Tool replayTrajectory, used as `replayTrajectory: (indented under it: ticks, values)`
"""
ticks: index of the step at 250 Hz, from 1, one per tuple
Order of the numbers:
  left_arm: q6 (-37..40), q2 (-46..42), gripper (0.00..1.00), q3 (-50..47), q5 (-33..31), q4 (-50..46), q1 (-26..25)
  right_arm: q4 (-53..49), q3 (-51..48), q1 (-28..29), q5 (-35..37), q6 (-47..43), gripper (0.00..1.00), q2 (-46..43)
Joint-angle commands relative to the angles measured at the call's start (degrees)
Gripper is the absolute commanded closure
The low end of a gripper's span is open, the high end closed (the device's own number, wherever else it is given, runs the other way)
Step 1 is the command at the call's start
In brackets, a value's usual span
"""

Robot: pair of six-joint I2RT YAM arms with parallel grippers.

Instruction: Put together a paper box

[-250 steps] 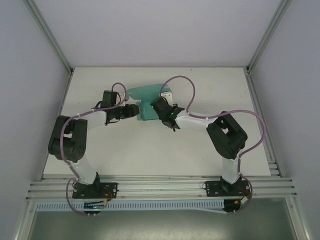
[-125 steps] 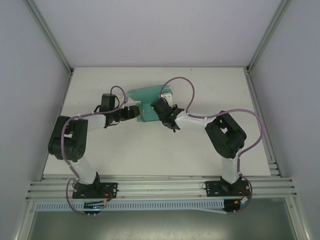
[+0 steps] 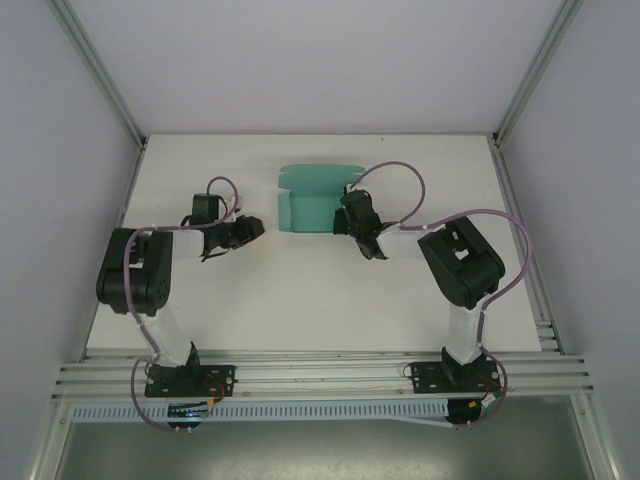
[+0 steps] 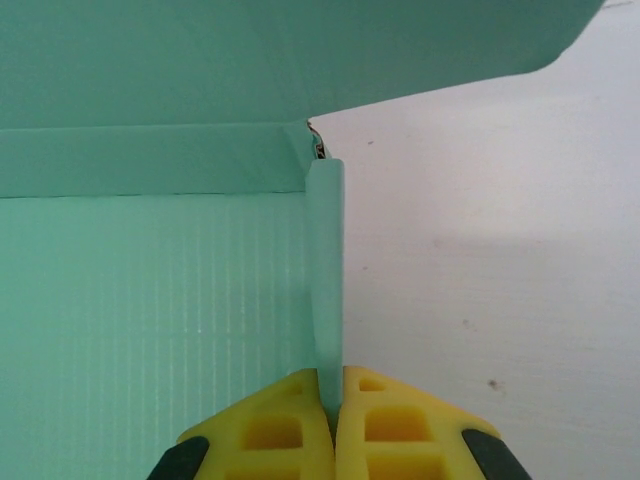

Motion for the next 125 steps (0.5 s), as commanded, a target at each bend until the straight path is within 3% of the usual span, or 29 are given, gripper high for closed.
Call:
replayTrajectory:
  ticks: [1, 28, 125]
  values:
    - [-2.52, 2.90, 0.73, 2.47, 9.38, 7.51, -0.20, -1.77, -0.90, 0.47, -2.93, 0.13, 1.00, 1.81]
    - [-4.47, 4.08, 0.73, 2.86, 13.51, 12.45, -0.24, -3.33, 0.01, 0.54, -2.82, 0.14, 1.00, 1.86]
    - [-4.75, 6.66, 0.74, 6.12, 17.11, 15.33, -2.22, -8.40, 3.81, 2.15, -0.73, -1.10, 1.00, 3.04]
